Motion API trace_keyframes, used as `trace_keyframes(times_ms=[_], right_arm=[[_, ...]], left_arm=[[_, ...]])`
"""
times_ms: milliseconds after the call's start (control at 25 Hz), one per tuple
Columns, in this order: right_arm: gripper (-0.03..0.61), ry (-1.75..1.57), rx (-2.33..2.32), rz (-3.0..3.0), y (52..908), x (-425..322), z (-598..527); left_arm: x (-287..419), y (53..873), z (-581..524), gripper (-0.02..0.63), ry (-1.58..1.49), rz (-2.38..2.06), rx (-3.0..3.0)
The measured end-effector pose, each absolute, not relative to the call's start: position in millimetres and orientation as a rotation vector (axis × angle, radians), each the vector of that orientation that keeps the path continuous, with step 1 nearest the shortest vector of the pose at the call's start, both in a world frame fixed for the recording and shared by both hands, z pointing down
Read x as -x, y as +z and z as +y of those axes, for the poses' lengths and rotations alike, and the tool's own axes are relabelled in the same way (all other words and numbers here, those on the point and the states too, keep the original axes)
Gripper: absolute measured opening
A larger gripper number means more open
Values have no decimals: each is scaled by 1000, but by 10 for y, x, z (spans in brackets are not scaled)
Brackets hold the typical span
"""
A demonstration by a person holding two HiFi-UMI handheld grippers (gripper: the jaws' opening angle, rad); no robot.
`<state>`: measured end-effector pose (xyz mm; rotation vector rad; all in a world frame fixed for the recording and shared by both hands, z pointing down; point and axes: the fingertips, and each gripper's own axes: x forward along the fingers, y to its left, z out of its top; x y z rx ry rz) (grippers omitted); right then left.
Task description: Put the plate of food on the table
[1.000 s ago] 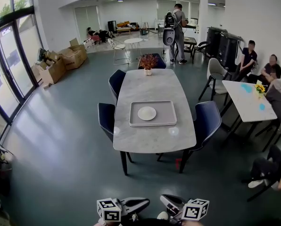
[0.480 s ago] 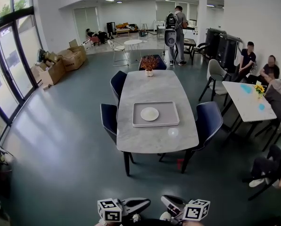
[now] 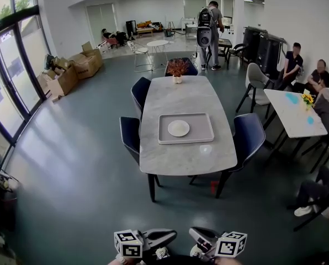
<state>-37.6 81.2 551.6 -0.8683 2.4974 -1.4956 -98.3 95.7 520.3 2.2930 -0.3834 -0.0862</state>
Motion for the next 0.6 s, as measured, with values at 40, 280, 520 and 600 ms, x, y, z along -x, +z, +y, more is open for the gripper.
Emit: trace_keyframes(times_ms=[40,280,520,600], right_arm=[[9,-1498,883,2500,5523,363,809],[9,-1474,839,2499,5525,349,774],[9,-1496,887,2496,5515,277,761],[9,-1490,890,2498,5536,254,756]], left_arm=[[989,5216,941,8,-79,-381,-2300],[957,5132,828,8,-107,-397,-2285],[902,5177,881,8,-101,-402,-2258],[891,5159,866,8,-111,-409,-2250]])
